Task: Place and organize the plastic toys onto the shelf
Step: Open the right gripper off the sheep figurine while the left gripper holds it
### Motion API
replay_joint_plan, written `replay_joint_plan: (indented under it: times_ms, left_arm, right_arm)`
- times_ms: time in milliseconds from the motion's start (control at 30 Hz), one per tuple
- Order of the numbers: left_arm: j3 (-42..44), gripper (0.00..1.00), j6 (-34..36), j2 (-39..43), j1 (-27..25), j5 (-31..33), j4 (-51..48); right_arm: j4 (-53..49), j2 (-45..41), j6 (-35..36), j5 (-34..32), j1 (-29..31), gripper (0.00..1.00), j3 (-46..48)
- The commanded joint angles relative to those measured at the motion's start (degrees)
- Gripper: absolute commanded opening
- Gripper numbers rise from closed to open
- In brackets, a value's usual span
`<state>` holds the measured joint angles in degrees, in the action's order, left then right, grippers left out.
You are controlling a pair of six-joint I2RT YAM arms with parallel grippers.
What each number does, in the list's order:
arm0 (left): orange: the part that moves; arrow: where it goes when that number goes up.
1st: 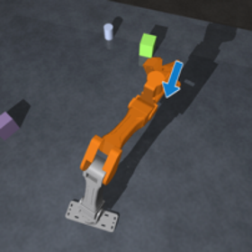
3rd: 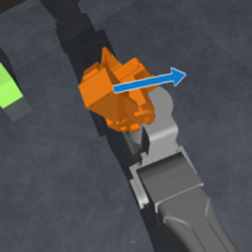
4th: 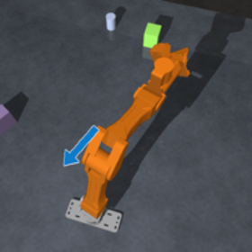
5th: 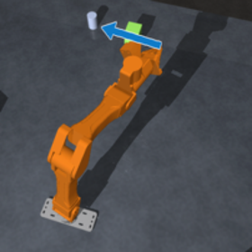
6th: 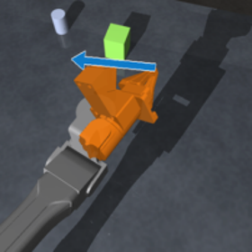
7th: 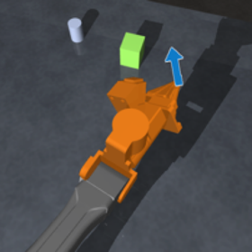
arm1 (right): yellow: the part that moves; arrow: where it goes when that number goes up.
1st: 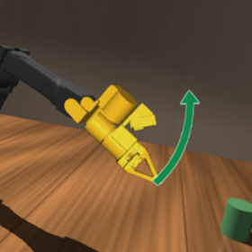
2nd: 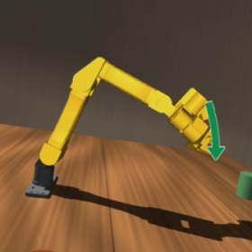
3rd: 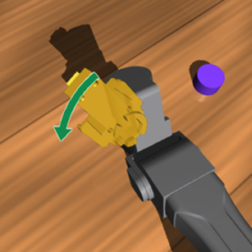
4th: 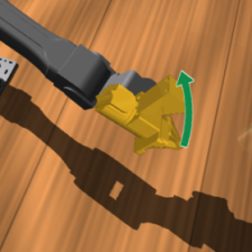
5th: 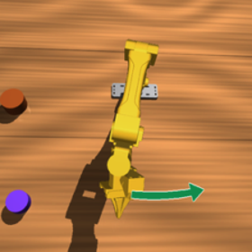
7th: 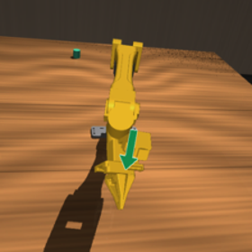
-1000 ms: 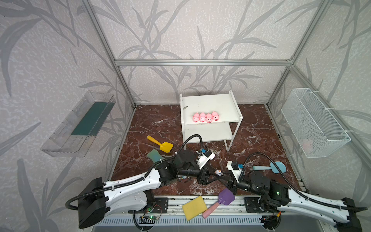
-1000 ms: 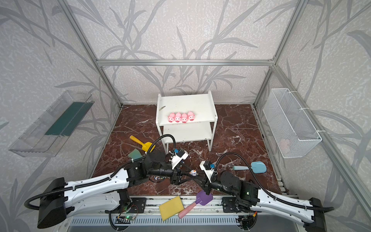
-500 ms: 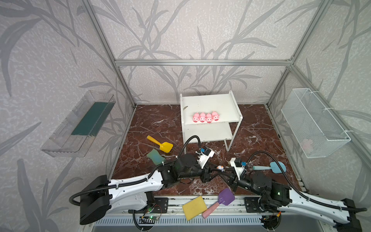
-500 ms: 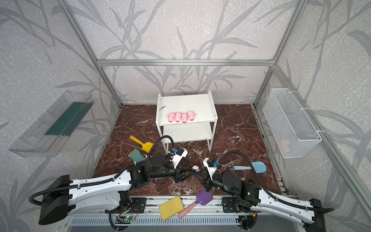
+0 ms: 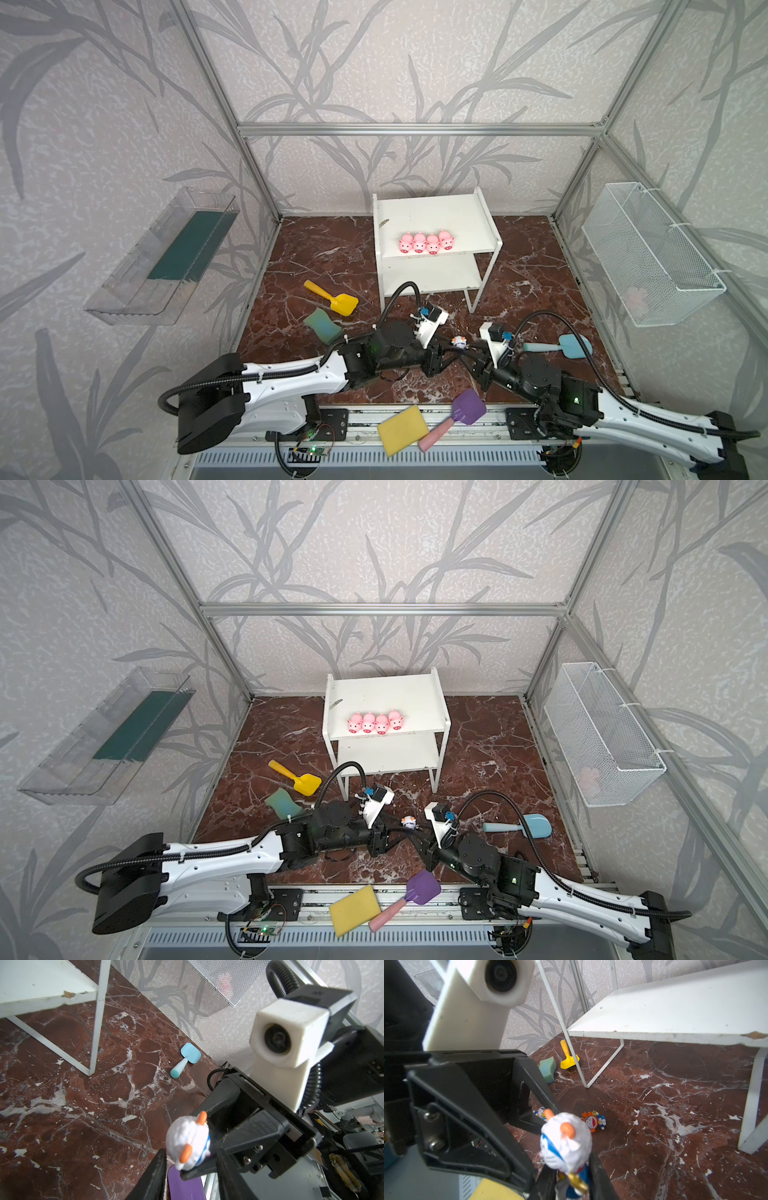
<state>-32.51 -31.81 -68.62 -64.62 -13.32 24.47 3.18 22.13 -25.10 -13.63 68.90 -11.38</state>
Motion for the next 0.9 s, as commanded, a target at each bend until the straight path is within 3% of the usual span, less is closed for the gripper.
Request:
replay_joint_plan:
  times_ms: [0, 233, 533, 633, 767, 867]
  left_arm:
    - [-0.9, 0.45, -0.8, -0.3, 0.0, 3.9, 3.0]
    - [-1.8, 0.41, -0.8, -2.2, 0.0, 4.3, 3.0]
    - [-2.7, 0.29, 0.0, -3.8, -0.3, 5.0, 2.9]
    - [-3.0, 0.26, 1.1, -4.2, -0.5, 6.6, 3.2]
    - [-4.7, 0.23, 5.8, -4.6, -0.8, 11.0, 2.5]
    - [-6.5, 0.22, 11.9, -5.5, -1.1, 16.0, 3.0]
  right_arm:
    - [2.8, -0.4, -0.2, 0.0, 0.1, 0.15, 0.5]
    - [3.0, -0.4, 0.1, -0.7, 0.1, 0.15, 0.3]
    - [2.2, -0.8, -0.4, -2.6, 0.1, 0.17, 0.3]
    - [-0.1, -1.4, -0.6, -3.3, 0.1, 0.26, -0.1]
    - [-6.6, -4.1, 0.5, -3.0, 0.1, 0.54, -0.7]
    - [-17.6, -6.8, 0.7, -3.3, 0.1, 0.68, -2.5]
